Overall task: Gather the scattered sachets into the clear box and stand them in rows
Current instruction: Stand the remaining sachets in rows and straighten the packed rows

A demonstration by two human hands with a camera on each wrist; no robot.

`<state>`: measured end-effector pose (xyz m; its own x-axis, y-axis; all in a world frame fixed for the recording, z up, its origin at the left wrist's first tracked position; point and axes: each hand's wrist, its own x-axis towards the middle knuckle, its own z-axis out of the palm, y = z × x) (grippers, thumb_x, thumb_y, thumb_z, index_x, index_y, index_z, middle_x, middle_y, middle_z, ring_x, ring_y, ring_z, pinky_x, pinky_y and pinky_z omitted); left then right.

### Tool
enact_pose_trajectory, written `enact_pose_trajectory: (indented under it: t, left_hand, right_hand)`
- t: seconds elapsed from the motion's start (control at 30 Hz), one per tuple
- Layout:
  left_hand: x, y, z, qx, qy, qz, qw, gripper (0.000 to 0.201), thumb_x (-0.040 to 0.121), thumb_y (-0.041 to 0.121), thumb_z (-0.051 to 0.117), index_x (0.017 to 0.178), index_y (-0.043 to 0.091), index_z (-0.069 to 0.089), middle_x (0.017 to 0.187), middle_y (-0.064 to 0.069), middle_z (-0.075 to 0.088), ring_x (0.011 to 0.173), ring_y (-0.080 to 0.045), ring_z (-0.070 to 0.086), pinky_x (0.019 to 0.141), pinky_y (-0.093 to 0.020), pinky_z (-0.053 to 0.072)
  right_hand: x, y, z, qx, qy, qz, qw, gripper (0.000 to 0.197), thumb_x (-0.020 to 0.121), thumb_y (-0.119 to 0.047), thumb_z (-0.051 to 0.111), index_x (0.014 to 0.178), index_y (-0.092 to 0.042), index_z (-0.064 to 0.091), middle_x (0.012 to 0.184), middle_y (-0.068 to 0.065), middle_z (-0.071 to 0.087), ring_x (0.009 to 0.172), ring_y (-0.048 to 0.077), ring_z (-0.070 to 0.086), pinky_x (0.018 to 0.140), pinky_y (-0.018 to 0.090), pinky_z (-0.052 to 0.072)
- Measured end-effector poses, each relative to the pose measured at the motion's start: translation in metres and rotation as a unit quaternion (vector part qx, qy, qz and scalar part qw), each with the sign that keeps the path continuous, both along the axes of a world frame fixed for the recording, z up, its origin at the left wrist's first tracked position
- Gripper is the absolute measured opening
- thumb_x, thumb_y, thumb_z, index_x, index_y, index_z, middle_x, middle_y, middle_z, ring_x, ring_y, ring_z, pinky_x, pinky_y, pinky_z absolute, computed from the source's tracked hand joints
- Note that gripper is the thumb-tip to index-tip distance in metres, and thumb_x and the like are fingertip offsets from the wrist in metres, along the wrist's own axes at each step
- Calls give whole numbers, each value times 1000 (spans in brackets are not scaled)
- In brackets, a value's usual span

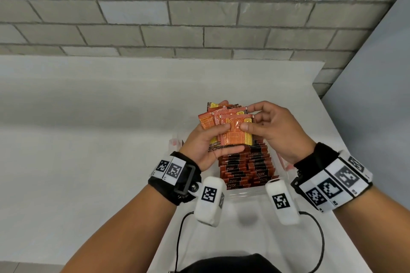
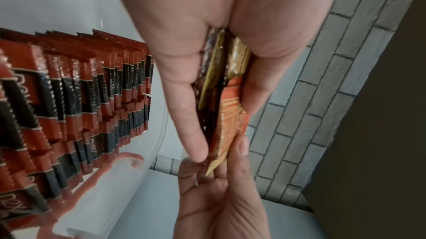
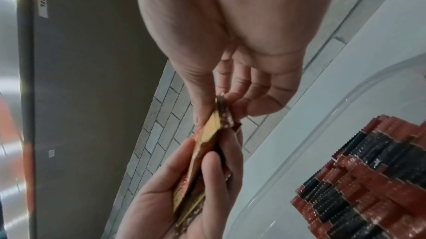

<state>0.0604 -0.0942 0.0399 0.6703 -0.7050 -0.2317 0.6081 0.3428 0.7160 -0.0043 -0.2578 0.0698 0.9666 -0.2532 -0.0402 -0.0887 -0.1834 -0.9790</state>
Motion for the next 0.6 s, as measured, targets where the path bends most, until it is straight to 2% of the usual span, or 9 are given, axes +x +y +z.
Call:
enact_pose_trajectory:
  t: [0.13, 0.23, 0.3, 0.33, 0.4, 0.5, 0.6]
  left_hand:
    - [-2, 1, -5, 2, -15, -2, 1000, 54, 82, 8, 60, 131, 28, 53, 128, -13, 63, 105, -34, 66, 71, -42, 60]
    - [-4, 2, -7, 7, -11, 3, 1000, 55, 83, 14, 59, 136, 26, 50, 128, -13, 62, 106, -34, 66, 71, -42, 60]
    - [-5, 2, -8, 11, -1, 13, 1000, 56, 84, 13, 60, 138, 20, 48, 123, -14, 65, 102, -33, 67, 71, -43, 60]
    - [-5, 2, -9, 17, 2, 17, 1000, 54, 85, 9, 60, 137, 17, 49, 117, -13, 68, 100, -32, 69, 71, -43, 60]
    - [-5, 1, -10, 35, -7, 17, 999, 48, 89, 2, 57, 135, 15, 51, 112, -11, 70, 98, -30, 69, 69, -43, 60]
    - [-4, 1, -11, 50, -22, 15, 998, 45, 90, -2, 56, 129, 20, 56, 113, -11, 70, 97, -29, 69, 66, -40, 60]
    - [-3, 2, -10, 51, -35, 13, 998, 47, 88, -3, 57, 127, 24, 57, 113, -10, 70, 96, -29, 70, 66, -39, 60]
  right_hand:
    - [-2, 1, -4, -1, -9, -31, 999, 24, 70, -11, 80, 77, -14, 58, 61, -1, 57, 55, 11, 55, 53, 28, 47]
    - [-4, -1, -5, -4, 5, -41, 999, 28, 73, -7, 78, 71, -10, 51, 60, 3, 56, 47, 10, 52, 46, 24, 45]
    - [-5, -2, -4, 3, 13, -42, 999, 25, 76, -6, 75, 78, -13, 52, 75, 3, 59, 55, 10, 59, 50, 26, 51]
    - [-6, -3, -4, -8, 15, -36, 999, 25, 78, -6, 75, 86, -16, 53, 87, 3, 61, 67, 13, 64, 58, 30, 55]
    - [-9, -3, -3, -67, 18, -13, 997, 37, 80, -6, 74, 103, -26, 54, 106, 1, 58, 89, 21, 65, 70, 35, 57]
    - [-13, 2, 2, -161, 24, 16, 986, 58, 81, -11, 73, 125, -35, 44, 112, -5, 51, 91, 20, 61, 67, 30, 57]
    - [-13, 4, 4, -204, 15, 25, 979, 78, 75, -19, 79, 137, -39, 37, 111, -7, 48, 89, 17, 58, 71, 32, 56]
